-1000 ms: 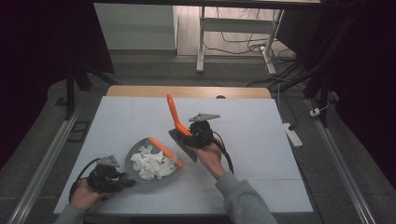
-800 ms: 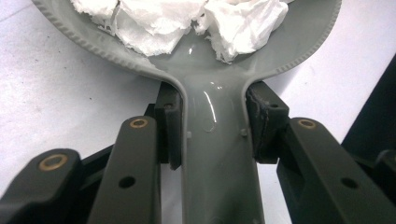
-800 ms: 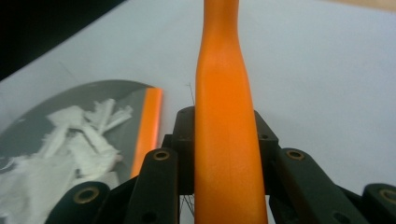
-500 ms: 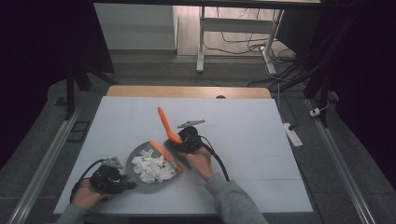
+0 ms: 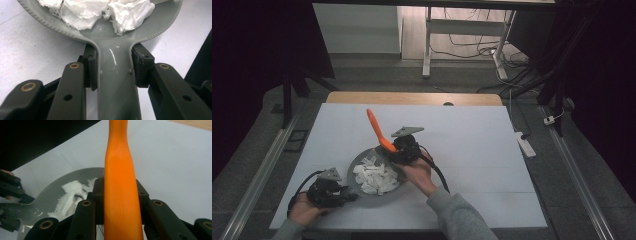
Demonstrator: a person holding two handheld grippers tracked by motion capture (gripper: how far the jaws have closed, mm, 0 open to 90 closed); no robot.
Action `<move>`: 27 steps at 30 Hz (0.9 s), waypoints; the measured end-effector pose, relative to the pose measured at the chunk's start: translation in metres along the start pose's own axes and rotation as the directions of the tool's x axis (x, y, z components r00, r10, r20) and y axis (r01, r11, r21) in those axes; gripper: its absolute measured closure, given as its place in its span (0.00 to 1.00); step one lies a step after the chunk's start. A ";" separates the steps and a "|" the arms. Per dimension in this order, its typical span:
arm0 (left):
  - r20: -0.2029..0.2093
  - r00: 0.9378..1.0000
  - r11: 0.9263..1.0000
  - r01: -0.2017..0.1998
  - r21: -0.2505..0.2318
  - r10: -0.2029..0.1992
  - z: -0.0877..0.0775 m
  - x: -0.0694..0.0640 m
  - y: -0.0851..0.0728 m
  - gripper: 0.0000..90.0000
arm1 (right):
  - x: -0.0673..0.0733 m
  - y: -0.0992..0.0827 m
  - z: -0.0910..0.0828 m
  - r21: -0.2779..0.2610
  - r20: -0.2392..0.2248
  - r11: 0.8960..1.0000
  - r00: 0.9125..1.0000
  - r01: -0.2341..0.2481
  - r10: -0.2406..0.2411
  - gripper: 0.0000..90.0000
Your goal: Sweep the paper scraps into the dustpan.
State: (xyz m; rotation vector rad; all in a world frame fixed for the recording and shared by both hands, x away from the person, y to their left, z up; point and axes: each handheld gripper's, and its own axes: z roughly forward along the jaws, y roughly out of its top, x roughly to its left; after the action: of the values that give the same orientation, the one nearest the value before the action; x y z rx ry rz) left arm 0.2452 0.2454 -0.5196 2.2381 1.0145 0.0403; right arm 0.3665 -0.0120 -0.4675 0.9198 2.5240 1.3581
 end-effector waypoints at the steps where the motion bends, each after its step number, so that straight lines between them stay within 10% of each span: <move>1: 0.000 1.000 1.000 0.001 -0.003 -0.001 0.000 0.000 0.000 0.69 | -0.004 0.001 -0.004 -0.010 0.007 1.000 1.000 -0.005 0.005 0.79; 27: -0.047 0.996 0.994 0.065 -0.087 -0.070 -0.009 0.003 -0.001 0.69 | -0.047 -0.007 -0.059 -0.089 0.045 0.994 0.996 -0.068 0.073 0.79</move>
State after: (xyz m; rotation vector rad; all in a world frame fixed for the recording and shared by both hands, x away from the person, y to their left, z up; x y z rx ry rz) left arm 0.2436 0.2528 -0.5138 2.1335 1.0940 0.1087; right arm 0.3786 -0.0844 -0.4463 1.0208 2.3970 1.4356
